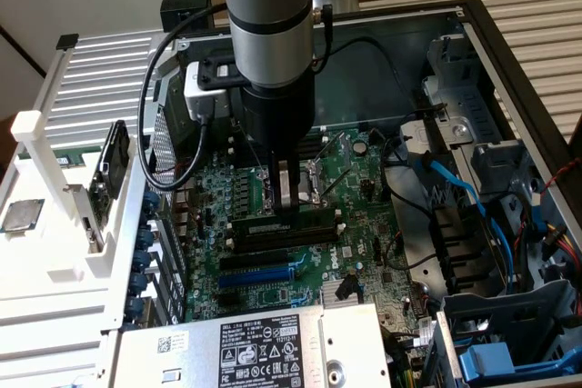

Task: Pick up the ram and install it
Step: 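Insert the ram into the slot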

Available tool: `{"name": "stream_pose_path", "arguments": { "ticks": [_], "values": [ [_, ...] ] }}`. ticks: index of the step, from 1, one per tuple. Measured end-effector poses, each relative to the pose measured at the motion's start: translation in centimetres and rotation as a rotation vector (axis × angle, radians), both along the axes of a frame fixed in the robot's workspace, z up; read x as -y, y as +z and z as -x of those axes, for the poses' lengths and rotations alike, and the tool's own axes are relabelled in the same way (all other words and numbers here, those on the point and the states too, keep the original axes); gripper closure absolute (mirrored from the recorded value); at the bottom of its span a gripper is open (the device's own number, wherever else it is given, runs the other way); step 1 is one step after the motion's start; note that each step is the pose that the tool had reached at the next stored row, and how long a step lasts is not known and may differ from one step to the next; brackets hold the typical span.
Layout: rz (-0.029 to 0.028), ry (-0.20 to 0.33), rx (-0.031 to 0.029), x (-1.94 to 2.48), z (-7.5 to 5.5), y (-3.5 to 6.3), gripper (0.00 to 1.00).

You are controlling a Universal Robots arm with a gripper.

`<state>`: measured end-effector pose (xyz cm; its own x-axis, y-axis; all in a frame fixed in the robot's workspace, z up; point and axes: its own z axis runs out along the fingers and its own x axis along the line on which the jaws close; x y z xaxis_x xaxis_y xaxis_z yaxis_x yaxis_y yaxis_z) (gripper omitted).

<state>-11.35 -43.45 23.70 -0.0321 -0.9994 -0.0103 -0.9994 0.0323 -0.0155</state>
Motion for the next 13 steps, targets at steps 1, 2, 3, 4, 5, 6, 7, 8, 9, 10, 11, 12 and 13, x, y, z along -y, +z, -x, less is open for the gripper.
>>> {"name": "stream_pose_path", "arguments": {
  "ticks": [1, 2, 3, 4, 5, 6, 7, 8, 9, 10, 11, 12, 13],
  "values": [
    [0.0, 0.0, 0.0, 0.0, 0.0, 0.0, 0.88],
    [-0.0001, 0.0, 0.0001, 0.0, 0.0, -0.03, 0.88],
    [0.0, 0.0, 0.0, 0.0, 0.0, -0.04, 0.88],
    [-0.0001, 0.001, 0.0, 0.0, 0.0, -0.05, 0.88],
    [-0.0001, 0.001, 0.0001, 0.0, 0.0, -0.05, 0.88],
    [-0.0001, 0.002, 0.0, 0.0, 0.0, -0.06, 0.88],
    [-0.0001, 0.002, 0.0001, 0.0, 0.0, -0.07, 0.88],
    [-0.0001, 0.002, 0.0, 0.0, 0.0, -0.07, 0.88],
    [-0.0002, 0.002, 0.0001, 0.0, 0.0, -0.08, 0.88],
    [0.0, 0.002, 0.0, 0.0, 0.0, -0.09, 0.88],
    [-0.0002, 0.002, 0.0001, 0.0, 0.0, -0.12, 0.88],
    [-0.0002, 0.002, 0.0001, 0.0, 0.0, -0.14, 0.88],
    [0.0, 0.002, 0.0, 0.0, 0.0, -0.15, 0.88]
  ]
}}
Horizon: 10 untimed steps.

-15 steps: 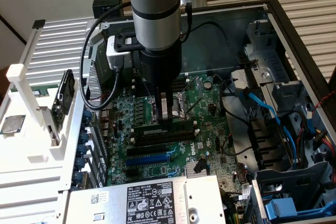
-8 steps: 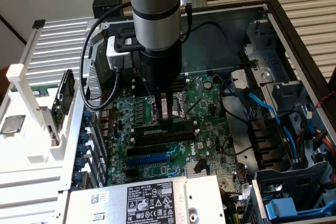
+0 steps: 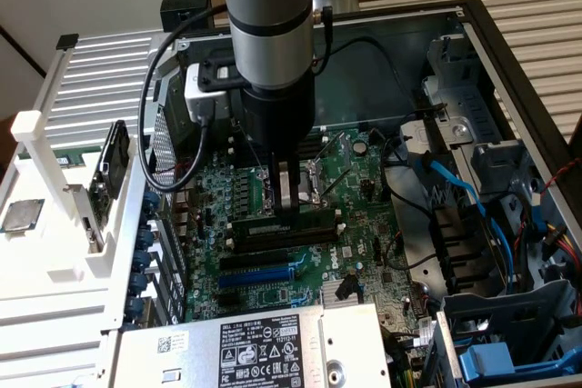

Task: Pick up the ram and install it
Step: 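Insert the ram into the slot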

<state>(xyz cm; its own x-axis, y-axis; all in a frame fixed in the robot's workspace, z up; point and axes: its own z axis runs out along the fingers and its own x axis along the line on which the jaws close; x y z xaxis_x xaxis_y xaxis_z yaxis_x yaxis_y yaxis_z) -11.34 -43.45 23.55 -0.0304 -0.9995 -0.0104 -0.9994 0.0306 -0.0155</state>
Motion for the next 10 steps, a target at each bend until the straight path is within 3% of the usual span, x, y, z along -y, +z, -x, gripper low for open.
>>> {"name": "stream_pose_path", "arguments": {
  "ticks": [10],
  "values": [
    [0.0, 0.0, 0.0, 0.0, 0.0, -0.2, 0.88]
  ]
}}
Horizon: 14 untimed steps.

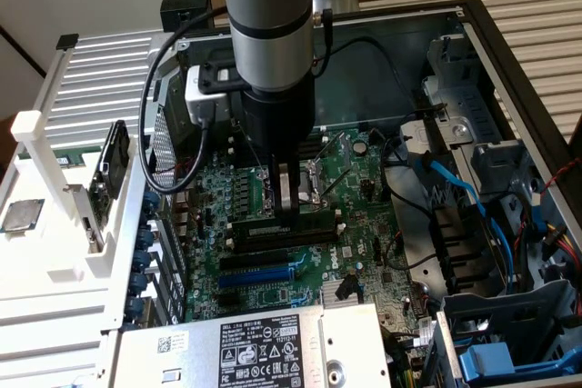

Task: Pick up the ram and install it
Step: 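Insert the ram into the slot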

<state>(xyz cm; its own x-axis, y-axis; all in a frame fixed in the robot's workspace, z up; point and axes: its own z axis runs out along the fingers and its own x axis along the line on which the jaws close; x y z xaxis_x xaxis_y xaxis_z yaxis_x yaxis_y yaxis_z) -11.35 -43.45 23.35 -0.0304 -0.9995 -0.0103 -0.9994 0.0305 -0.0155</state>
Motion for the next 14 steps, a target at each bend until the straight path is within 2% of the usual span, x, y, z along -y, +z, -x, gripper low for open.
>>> {"name": "stream_pose_path", "arguments": {
  "ticks": [14],
  "values": [
    [-0.0001, 0.001, 0.0, 0.0, 0.0, 0.02, 0.88]
  ]
}}
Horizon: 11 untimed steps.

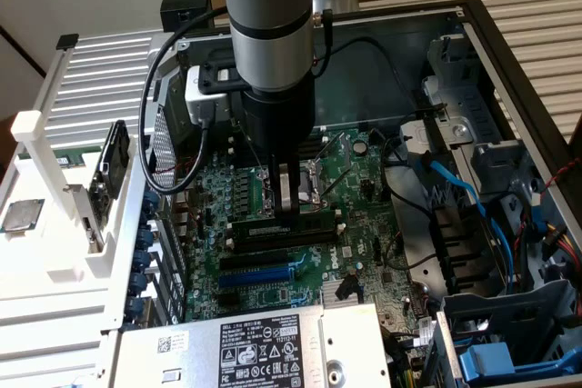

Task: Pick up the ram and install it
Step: 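Insert the ram into the slot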

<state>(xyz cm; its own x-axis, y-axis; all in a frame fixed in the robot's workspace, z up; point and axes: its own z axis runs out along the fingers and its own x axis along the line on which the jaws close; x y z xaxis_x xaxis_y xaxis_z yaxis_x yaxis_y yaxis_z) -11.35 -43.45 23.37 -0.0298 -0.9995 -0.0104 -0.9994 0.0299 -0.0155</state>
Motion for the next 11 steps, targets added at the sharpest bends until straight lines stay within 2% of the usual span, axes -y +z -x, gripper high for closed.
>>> {"name": "stream_pose_path", "arguments": {
  "ticks": [11],
  "values": [
    [0.0, 0.004, 0.0, 0.03, -0.19, 0.0, 0.88]
  ]
}}
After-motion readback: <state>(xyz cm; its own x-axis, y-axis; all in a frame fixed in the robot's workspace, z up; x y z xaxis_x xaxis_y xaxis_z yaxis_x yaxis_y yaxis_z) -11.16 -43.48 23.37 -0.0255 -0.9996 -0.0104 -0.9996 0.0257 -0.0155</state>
